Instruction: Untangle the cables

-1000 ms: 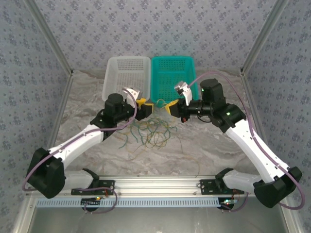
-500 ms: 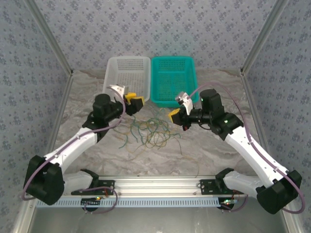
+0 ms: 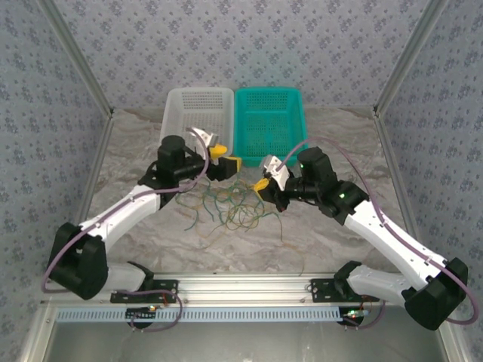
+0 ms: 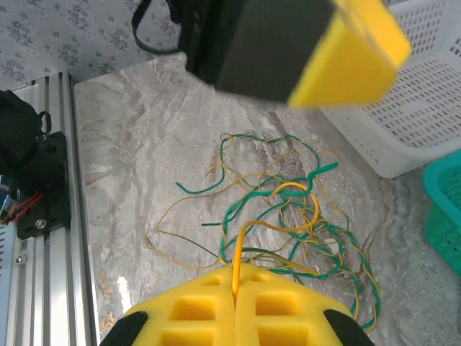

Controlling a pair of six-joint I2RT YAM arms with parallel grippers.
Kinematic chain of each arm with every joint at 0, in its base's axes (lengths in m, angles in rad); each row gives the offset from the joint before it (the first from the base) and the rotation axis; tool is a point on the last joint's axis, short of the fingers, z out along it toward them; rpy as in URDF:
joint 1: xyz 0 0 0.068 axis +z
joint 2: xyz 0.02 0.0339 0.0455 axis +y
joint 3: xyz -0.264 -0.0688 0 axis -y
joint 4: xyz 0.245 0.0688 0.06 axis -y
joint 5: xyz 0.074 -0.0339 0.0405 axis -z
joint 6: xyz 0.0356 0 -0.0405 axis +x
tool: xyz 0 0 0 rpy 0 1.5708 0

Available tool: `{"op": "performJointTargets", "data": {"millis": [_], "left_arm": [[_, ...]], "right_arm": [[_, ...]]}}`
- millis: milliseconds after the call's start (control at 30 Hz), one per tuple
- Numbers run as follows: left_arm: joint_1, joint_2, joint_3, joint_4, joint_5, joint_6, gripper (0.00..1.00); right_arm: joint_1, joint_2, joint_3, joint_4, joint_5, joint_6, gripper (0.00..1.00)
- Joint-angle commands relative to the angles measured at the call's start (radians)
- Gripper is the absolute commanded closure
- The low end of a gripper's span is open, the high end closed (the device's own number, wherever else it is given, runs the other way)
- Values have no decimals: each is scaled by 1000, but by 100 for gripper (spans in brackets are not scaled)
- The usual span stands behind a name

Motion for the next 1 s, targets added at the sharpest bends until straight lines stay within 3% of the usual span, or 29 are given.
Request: {"op": "performJointTargets", "data": {"millis": [0, 133, 200, 300, 333, 400, 467, 533, 767, 867, 967], "left_arm": [[-33, 42, 26, -4, 32, 51, 14], [-40, 121, 66, -8, 41, 47, 15], [-40, 148, 70, 0, 32, 47, 21], [-39, 164, 58, 34, 16, 50, 40], [-38, 167, 57, 36, 10, 50, 50], [-39, 167, 61, 32, -4, 45, 82], [-38, 150, 59, 32, -14, 41, 95], [-39, 132, 53, 31, -31, 32, 100], [-38, 67, 17, 61, -40, 11, 100], [-40, 42, -3, 100, -50, 9, 100], [-40, 28, -4, 125, -11, 25, 100]], "right_arm": [[14, -1, 7, 31, 32, -23, 100], [25, -9, 8, 36, 47, -21, 100], [27, -16, 2, 43, 61, -19, 100], [28, -22, -2, 44, 84, -14, 100], [27, -23, -1, 44, 84, -13, 100], [28, -24, -7, 46, 89, -11, 100], [28, -20, -10, 49, 105, -5, 100], [28, -12, -10, 47, 114, 0, 100], [29, 13, 0, 46, 59, 25, 98], [34, 18, 9, 36, 17, 38, 54], [31, -11, 16, 47, 41, 94, 43]]}}
